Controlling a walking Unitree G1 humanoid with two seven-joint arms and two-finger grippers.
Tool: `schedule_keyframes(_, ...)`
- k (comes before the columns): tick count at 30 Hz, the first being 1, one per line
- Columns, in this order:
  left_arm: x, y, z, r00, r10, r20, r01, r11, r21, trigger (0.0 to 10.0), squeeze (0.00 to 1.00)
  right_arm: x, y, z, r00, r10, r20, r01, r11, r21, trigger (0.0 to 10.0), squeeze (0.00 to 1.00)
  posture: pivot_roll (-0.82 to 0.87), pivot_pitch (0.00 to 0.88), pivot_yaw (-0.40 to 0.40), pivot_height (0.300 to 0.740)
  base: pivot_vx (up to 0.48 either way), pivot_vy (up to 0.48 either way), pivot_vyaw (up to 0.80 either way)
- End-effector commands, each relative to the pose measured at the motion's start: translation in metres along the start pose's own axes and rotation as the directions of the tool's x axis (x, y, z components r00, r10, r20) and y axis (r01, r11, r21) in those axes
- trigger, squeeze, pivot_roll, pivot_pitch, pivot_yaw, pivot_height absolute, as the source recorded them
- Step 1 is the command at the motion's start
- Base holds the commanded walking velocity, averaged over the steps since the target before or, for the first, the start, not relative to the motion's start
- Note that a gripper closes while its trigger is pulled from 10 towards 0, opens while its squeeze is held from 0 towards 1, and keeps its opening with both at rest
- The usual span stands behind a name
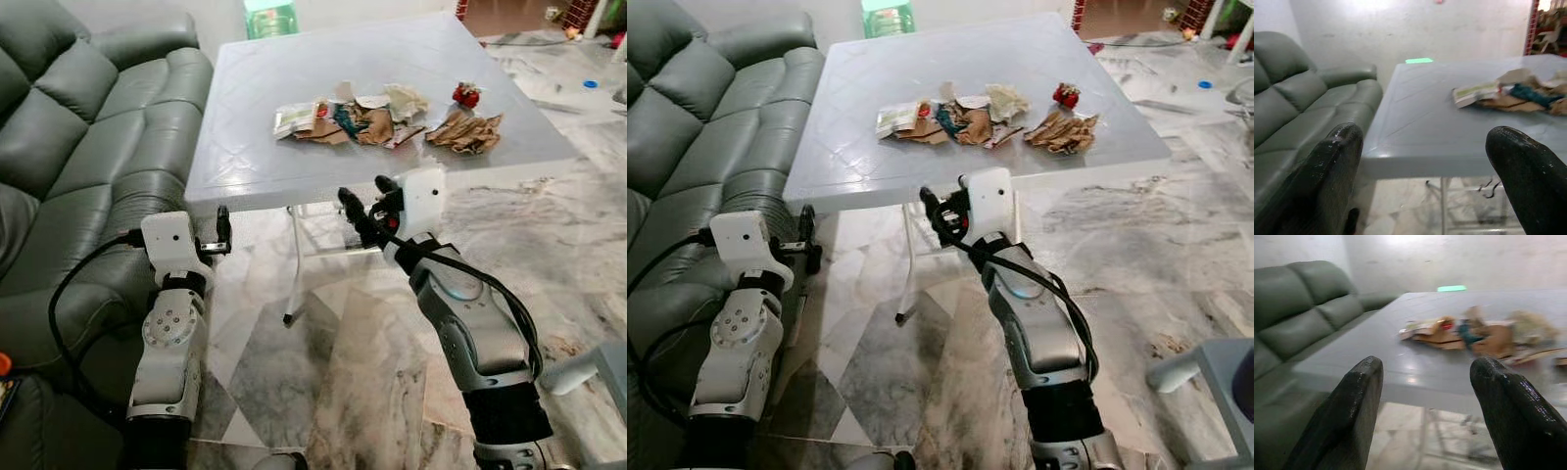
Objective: Picking trash to rubbish bin
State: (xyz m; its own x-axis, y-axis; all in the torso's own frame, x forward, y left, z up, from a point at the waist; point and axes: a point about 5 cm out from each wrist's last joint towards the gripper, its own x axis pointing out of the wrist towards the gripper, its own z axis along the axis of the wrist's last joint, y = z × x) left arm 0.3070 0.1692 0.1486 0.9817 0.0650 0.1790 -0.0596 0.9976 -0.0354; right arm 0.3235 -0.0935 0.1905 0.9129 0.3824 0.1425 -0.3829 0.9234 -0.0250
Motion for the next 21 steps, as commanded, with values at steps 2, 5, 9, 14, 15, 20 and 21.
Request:
schedule_keyframes(2, -0.006, -0.012, 0.012, 0.991, -0.118, 0.064, 0.120, 0.992, -0.037, 10.0, 0.00, 0.003, -0.003, 0.010, 0.998, -0.024, 0.062, 0.029, 0.996, -0.081, 10.0, 0.00, -0.03, 0.091, 0.082, 0.740, 0.000, 0.000, 0.00)
schedule_keyframes(5, -0.011, -0.019, 0.012, 0.986, -0.156, 0.063, 0.159, 0.986, -0.049, 10.0, 0.00, 0.001, -0.008, 0.009, 0.996, -0.061, 0.068, 0.067, 0.993, -0.095, 10.0, 0.00, -0.02, 0.093, 0.080, 0.740, 0.000, 0.000, 0.00)
schedule_keyframes(9, -0.019, -0.015, 0.019, 0.984, -0.140, 0.109, 0.142, 0.990, -0.009, 10.0, 0.00, -0.003, -0.020, 0.006, 0.985, -0.146, 0.093, 0.158, 0.978, -0.137, 10.0, 0.00, -0.01, 0.097, 0.080, 0.740, 0.000, 0.000, 0.00)
schedule_keyframes(14, -0.026, -0.003, 0.020, 0.989, -0.098, 0.110, 0.096, 0.995, 0.024, 10.0, 0.00, -0.008, -0.030, -0.001, 0.977, -0.199, 0.082, 0.210, 0.966, -0.153, 10.0, 0.00, -0.01, 0.101, 0.077, 0.740, 0.000, 0.000, 0.00)
schedule_keyframes(15, -0.029, -0.001, 0.020, 0.990, -0.090, 0.106, 0.087, 0.996, 0.030, 10.0, 0.00, -0.009, -0.031, -0.003, 0.976, -0.205, 0.078, 0.216, 0.963, -0.160, 10.0, 0.00, -0.01, 0.101, 0.077, 0.740, 0.000, 0.000, 0.00)
schedule_keyframes(20, -0.040, 0.017, 0.007, 0.999, -0.011, 0.045, 0.008, 0.998, 0.055, 10.0, 0.00, -0.019, -0.040, -0.017, 0.966, -0.257, 0.032, 0.259, 0.957, -0.129, 10.0, 0.00, -0.01, 0.100, 0.073, 0.740, 0.000, 0.000, 0.00)
schedule_keyframes(21, -0.039, 0.018, 0.007, 0.999, 0.001, 0.046, -0.004, 0.998, 0.055, 10.0, 0.00, -0.020, -0.040, -0.018, 0.965, -0.259, 0.029, 0.261, 0.958, -0.121, 10.0, 0.00, -0.01, 0.100, 0.073, 0.740, 0.000, 0.000, 0.00)
